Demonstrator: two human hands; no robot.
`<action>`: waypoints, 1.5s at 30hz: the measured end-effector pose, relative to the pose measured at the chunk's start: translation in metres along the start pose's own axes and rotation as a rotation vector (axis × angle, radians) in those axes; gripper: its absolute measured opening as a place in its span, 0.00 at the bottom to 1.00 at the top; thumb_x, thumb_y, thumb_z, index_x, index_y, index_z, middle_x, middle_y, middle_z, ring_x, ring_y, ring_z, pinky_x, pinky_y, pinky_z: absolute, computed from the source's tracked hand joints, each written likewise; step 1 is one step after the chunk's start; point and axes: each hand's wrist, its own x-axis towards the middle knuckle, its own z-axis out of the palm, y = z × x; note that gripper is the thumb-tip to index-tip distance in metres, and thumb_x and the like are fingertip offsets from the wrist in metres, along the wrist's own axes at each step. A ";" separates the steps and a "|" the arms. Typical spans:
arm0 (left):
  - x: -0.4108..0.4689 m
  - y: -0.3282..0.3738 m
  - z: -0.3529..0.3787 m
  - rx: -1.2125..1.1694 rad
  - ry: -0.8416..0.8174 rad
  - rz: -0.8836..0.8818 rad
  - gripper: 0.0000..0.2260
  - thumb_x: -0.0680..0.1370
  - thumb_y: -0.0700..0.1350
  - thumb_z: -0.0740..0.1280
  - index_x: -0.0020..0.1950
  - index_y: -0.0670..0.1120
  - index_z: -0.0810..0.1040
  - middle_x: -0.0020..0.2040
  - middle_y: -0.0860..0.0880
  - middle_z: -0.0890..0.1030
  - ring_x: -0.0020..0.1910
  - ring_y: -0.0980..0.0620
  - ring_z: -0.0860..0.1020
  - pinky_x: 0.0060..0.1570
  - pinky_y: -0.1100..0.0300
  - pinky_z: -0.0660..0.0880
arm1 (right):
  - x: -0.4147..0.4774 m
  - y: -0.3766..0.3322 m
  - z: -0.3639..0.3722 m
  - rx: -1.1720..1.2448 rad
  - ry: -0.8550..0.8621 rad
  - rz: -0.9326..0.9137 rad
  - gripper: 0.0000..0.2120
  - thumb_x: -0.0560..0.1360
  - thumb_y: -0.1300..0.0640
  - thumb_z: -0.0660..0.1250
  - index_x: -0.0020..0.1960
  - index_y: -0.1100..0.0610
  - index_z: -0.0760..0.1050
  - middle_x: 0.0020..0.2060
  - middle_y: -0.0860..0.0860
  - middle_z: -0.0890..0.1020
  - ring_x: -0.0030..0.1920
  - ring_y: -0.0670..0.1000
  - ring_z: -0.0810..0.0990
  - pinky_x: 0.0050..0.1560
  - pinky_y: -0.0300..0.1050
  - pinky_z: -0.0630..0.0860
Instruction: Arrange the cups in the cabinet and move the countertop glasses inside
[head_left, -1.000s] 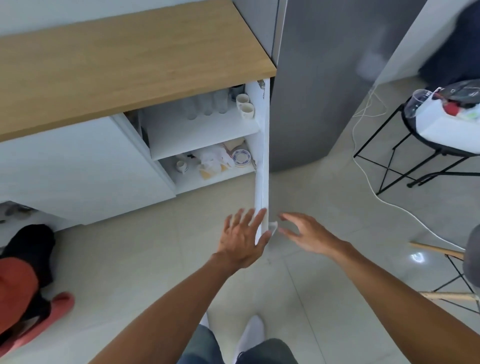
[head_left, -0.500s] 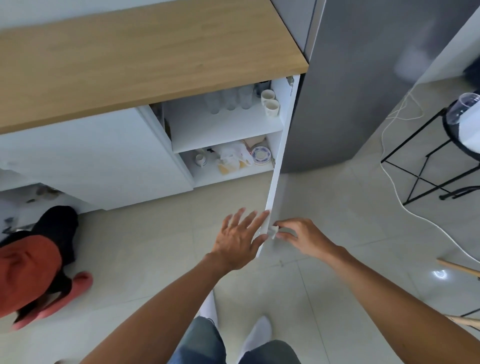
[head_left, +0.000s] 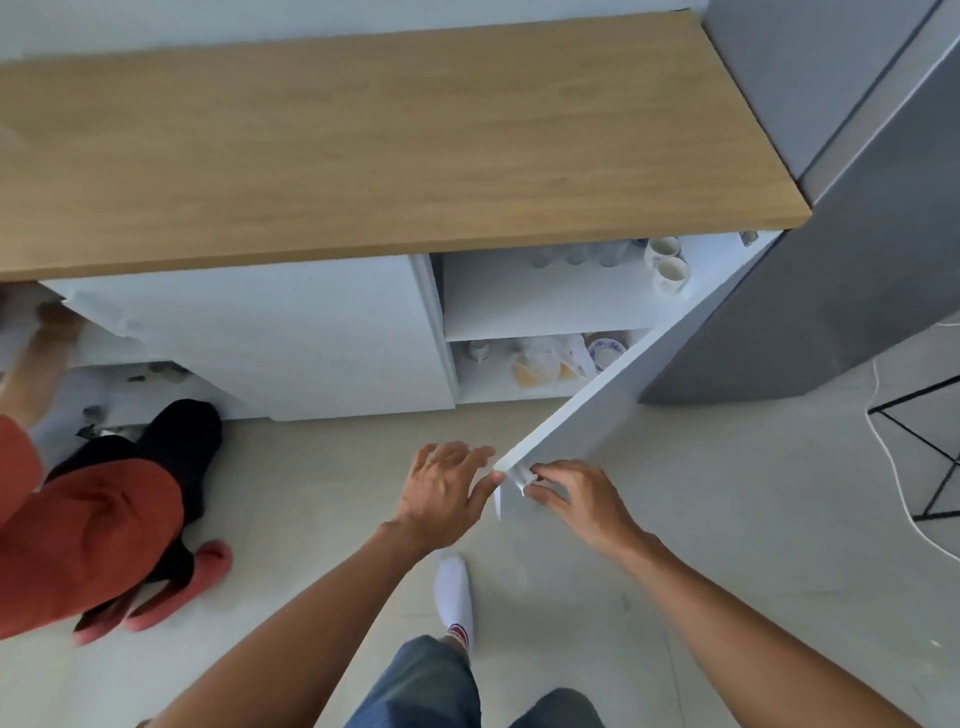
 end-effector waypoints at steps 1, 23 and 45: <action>0.011 -0.015 -0.008 -0.020 0.001 -0.029 0.24 0.80 0.63 0.52 0.63 0.51 0.78 0.53 0.56 0.84 0.61 0.49 0.77 0.66 0.48 0.66 | 0.020 -0.006 0.005 0.000 0.004 0.001 0.13 0.76 0.42 0.67 0.47 0.51 0.80 0.37 0.46 0.81 0.39 0.49 0.76 0.41 0.47 0.75; 0.204 -0.157 -0.080 -0.650 0.040 -0.327 0.19 0.83 0.47 0.57 0.74 0.48 0.71 0.72 0.50 0.74 0.71 0.53 0.70 0.66 0.65 0.64 | 0.299 -0.062 0.020 -0.006 0.216 0.036 0.11 0.80 0.52 0.63 0.40 0.54 0.75 0.31 0.48 0.74 0.32 0.51 0.72 0.32 0.49 0.71; 0.199 -0.138 -0.108 -0.443 0.110 -0.143 0.22 0.82 0.51 0.56 0.76 0.51 0.66 0.73 0.50 0.72 0.76 0.46 0.60 0.72 0.45 0.61 | 0.269 -0.048 -0.042 -0.258 0.077 -0.002 0.25 0.80 0.49 0.63 0.75 0.52 0.65 0.71 0.51 0.73 0.69 0.56 0.70 0.61 0.54 0.74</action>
